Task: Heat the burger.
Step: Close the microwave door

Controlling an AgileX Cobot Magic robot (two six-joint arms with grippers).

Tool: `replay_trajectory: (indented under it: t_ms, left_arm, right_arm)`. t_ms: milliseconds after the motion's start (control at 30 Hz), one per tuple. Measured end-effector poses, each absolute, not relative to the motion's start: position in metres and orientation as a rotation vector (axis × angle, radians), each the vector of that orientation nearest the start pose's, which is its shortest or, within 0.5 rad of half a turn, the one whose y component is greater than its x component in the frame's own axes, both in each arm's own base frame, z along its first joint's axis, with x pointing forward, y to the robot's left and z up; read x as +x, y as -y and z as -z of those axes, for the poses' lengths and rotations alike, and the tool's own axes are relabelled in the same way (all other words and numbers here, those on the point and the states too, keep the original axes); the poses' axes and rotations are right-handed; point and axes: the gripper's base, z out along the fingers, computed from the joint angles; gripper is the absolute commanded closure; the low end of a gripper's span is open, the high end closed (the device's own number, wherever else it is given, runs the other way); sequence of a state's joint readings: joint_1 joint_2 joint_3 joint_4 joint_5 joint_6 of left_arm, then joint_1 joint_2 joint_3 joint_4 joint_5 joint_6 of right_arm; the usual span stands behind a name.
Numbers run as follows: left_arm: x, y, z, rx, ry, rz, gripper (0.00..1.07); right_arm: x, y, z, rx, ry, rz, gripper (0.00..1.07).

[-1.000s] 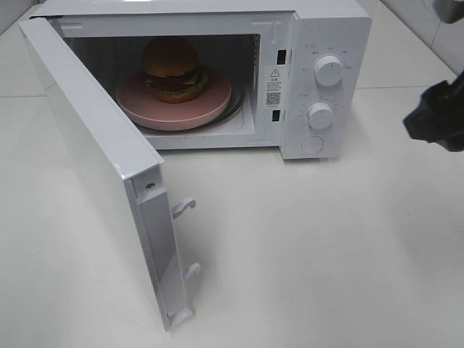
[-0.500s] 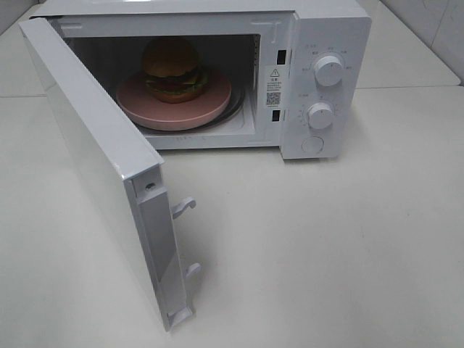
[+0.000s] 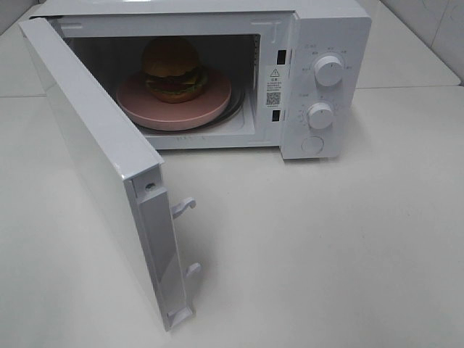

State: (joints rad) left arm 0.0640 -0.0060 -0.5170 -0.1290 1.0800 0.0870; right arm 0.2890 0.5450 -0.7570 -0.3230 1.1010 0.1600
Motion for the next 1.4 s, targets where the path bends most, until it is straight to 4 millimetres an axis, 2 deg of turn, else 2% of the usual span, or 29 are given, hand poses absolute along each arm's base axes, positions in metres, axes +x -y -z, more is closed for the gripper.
replay_trajectory:
  t_ms: [333,500,600,667,867,1000,1033,1100,1133,1400]
  left_arm:
    - [-0.008,0.011,-0.281,0.033,-2.034,0.059,0.04]
    - [-0.008,0.011,-0.281,0.033,-2.034,0.059,0.04]
    - [-0.008,0.011,-0.281,0.033,-2.034,0.059,0.04]
    - [-0.008,0.011,-0.281,0.033,-2.034,0.059,0.04]
    - [-0.008,0.011,-0.281,0.033,-2.034,0.059,0.04]
    - [-0.008,0.011,-0.281,0.033,-2.034,0.059,0.04]
    - [-0.008,0.011,-0.281,0.033,-2.034,0.059,0.04]
    - [-0.008,0.011,-0.281,0.033,-2.034,0.059,0.04]
    - [-0.008,0.011,-0.281,0.033,-2.034,0.059,0.04]
    - [-0.008,0.011,-0.281,0.033,-2.034,0.059,0.04]
  right_arm:
    - [0.057,0.006,-0.336,-0.154,-2.301,0.115,0.32]
    - [0.028,0.015,-0.341,-0.119,-2.172,0.08,0.32]
    - [0.024,0.016,-0.341,-0.109,-2.153,0.077,0.32]
    - [0.009,0.021,-0.342,-0.06,-2.087,0.092,0.32]
    - [-0.012,0.027,-0.341,0.005,-1.996,0.14,0.32]
    - [-0.017,0.027,-0.335,0.016,-1.973,0.141,0.32]
    - [-0.017,0.027,-0.326,0.018,-1.98,0.145,0.32]
    - [-0.016,0.027,-0.32,0.017,-1.99,0.148,0.32]
    - [-0.014,0.026,-0.31,0.013,-2.011,0.154,0.32]
    - [-0.008,0.023,-0.287,-0.01,-1.995,0.132,0.32]
